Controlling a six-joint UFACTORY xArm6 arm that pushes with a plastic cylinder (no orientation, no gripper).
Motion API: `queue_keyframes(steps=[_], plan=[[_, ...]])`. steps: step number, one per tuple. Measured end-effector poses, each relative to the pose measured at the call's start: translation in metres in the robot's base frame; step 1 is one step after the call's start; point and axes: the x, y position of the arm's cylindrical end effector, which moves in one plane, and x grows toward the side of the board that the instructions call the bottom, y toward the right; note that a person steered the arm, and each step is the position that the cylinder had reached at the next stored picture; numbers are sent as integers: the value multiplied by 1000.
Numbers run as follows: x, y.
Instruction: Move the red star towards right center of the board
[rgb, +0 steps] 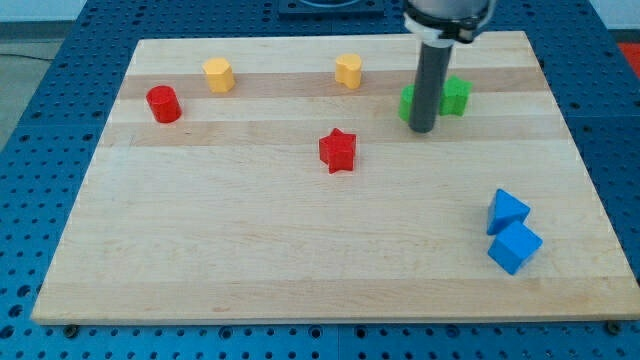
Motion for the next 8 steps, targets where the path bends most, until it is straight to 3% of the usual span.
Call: queue_keyframes(steps=[1,2,4,6,7,8], plan=[[-49,-8],[-44,-5],[-4,-162],[60,-137],[91,-158],[104,-116]])
